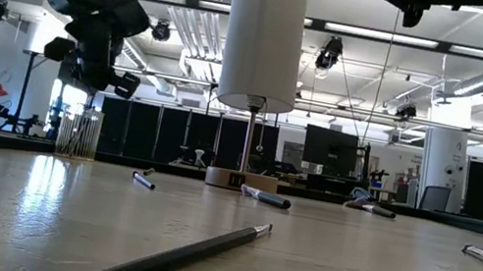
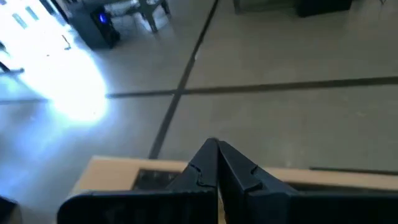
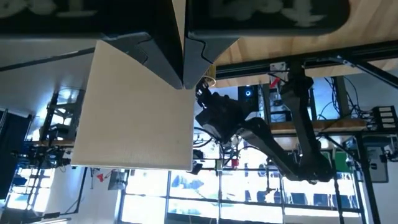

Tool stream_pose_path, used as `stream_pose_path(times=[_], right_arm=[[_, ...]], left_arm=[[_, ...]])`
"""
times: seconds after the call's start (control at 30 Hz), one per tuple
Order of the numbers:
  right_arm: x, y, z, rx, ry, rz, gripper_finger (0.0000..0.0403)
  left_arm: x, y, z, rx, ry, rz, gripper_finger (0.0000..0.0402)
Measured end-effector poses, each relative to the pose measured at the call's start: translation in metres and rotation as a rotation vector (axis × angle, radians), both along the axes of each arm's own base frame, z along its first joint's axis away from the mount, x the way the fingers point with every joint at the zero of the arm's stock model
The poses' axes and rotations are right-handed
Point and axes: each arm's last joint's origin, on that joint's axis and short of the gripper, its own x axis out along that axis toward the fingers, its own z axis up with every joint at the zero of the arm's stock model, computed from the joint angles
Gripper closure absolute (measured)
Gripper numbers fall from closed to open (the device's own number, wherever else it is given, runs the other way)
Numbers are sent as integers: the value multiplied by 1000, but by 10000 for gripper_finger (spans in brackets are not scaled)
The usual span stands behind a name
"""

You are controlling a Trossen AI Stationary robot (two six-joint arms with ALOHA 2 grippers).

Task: Pick & Place Makeup Brushes
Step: Put the eyeshadow brush into the makeup holder

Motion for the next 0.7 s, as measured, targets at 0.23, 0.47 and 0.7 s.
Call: stream_pose_path(times=[0.23,0.47,0.7], right_arm=[[0,0,-1,11,4,3,394],[0,0,-5,78,37,4,394],[-2,2,-13,247,122,-22,394]], left_arm=[[-1,-4,0,-98,-75,-13,369],[-1,-12,41,-144,-133,-102,354],[8,-44,75,-118,-342,-499,393]])
